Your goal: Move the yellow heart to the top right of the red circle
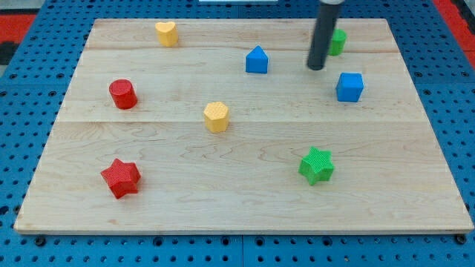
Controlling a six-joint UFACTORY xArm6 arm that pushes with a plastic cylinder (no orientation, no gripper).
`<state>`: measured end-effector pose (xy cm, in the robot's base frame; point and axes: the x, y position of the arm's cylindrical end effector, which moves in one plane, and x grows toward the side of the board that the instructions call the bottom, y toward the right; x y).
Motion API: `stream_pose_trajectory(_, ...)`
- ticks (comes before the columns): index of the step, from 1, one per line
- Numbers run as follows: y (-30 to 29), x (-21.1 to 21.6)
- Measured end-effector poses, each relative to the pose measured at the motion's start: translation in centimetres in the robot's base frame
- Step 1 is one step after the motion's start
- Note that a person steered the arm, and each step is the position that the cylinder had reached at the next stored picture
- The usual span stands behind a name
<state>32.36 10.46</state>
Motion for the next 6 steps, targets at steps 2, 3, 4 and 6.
stream_pose_trajectory(2,-5.8,-9.6)
stream_pose_trajectory(3,-14.8,-11.7)
stream_pose_trajectory(4,-22.2,-13.2)
stream_pose_trajectory(6,-20.9,-9.2)
